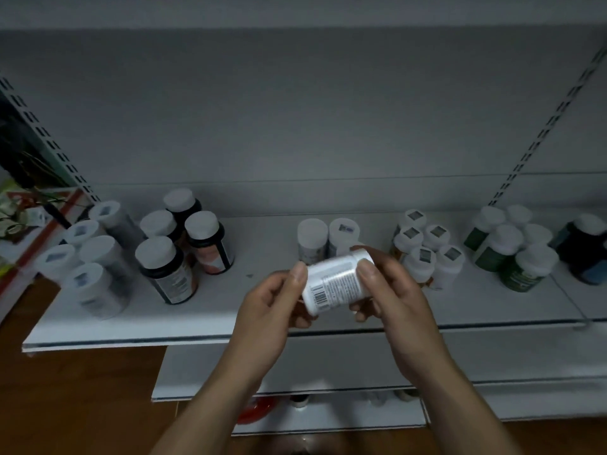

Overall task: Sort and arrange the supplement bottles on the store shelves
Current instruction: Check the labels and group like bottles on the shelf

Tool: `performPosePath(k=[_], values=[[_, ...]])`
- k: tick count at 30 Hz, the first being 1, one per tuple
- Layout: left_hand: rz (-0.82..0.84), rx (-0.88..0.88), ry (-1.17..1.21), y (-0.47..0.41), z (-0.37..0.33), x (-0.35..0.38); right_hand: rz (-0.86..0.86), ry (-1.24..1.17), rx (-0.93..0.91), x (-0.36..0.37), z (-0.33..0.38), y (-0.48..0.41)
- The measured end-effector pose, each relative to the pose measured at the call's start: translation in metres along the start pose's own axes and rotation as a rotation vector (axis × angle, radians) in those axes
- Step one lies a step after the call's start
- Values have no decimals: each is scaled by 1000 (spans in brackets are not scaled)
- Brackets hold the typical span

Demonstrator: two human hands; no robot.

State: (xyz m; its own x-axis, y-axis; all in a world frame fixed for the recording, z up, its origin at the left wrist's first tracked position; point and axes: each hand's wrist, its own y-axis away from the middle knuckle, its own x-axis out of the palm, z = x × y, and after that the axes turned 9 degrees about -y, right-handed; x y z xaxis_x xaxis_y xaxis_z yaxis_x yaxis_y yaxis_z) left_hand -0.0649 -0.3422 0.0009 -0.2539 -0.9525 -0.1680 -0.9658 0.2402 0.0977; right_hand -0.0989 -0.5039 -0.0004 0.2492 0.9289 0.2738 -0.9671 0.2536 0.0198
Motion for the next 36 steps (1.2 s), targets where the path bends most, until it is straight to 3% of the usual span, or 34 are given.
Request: performPosePath(k=[7, 11, 13, 15, 18, 22, 26, 31, 36], values=[[70, -111, -10, -7, 11, -4, 18, 52, -45, 5, -10, -2], [6, 113, -141, -8, 21, -11, -6, 114, -39, 9, -9, -12], [41, 242, -330, -10, 28, -14, 37, 180, -50, 13, -11, -19], [-14, 351, -520, -13, 31, -12, 102, 307, -73, 16, -12, -26], [-136, 379, -519, -22, 28, -7, 218, 628, -107, 18, -8, -39], [-216, 207, -285, -28, 43, -1, 160, 796, -184, 14, 4, -75], [-238, 40, -279, -34, 68, 4, 215, 1100, -311, 6, -6, -122], [-278, -30, -241, -38, 86, 4, 390, 1294, -327, 15, -22, -149], [-336, -3, -258, -37, 93, 2, 371, 1286, -354, 18, -22, -152]])
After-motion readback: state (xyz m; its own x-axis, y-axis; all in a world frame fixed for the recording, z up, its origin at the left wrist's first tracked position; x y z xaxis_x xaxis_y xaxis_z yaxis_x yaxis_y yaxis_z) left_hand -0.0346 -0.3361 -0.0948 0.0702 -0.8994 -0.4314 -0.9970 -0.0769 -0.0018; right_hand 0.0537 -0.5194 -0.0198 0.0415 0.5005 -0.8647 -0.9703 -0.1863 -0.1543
